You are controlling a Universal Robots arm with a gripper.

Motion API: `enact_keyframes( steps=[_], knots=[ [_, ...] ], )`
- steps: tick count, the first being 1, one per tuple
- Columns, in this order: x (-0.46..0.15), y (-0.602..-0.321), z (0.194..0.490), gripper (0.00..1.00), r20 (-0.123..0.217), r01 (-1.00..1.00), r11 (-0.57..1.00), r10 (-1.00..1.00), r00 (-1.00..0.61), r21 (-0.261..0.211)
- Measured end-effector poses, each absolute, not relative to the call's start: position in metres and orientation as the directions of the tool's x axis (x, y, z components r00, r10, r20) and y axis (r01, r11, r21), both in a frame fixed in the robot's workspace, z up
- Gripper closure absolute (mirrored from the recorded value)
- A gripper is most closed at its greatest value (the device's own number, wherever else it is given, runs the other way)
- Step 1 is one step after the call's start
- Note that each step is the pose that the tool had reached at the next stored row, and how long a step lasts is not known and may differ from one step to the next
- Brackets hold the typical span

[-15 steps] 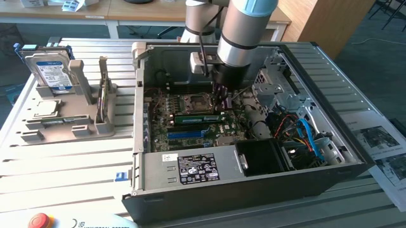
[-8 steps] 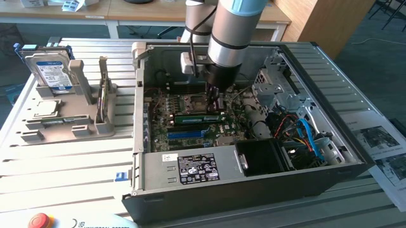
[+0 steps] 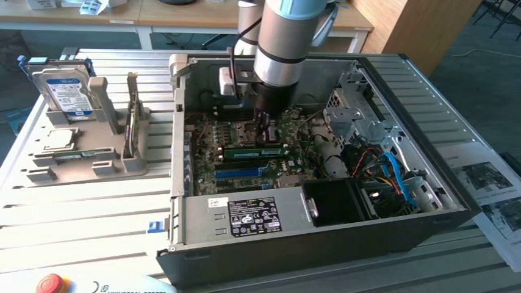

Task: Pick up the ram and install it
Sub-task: 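Press down the ram until it locks into place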

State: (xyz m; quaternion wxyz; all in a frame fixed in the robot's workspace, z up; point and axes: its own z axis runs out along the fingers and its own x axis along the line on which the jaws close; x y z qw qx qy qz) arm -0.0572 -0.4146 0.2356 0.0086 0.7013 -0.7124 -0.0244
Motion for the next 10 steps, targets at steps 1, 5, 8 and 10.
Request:
enact_keyframes(
  steps=[1,5,8,10],
  knots=[
    [-0.059,-0.415,0.236,0.90,-0.022,-0.999,0.015,-1.000,-0.016,0.047],
    [-0.066,-0.415,0.236,0.90,-0.022,-0.999,0.015,-1.000,-0.016,0.047],
    [-0.070,-0.415,0.236,0.90,-0.022,-0.999,0.015,-1.000,-0.016,0.047],
    [-0.071,-0.415,0.236,0.90,-0.022,-0.999,0.015,-1.000,-0.016,0.047]
  ],
)
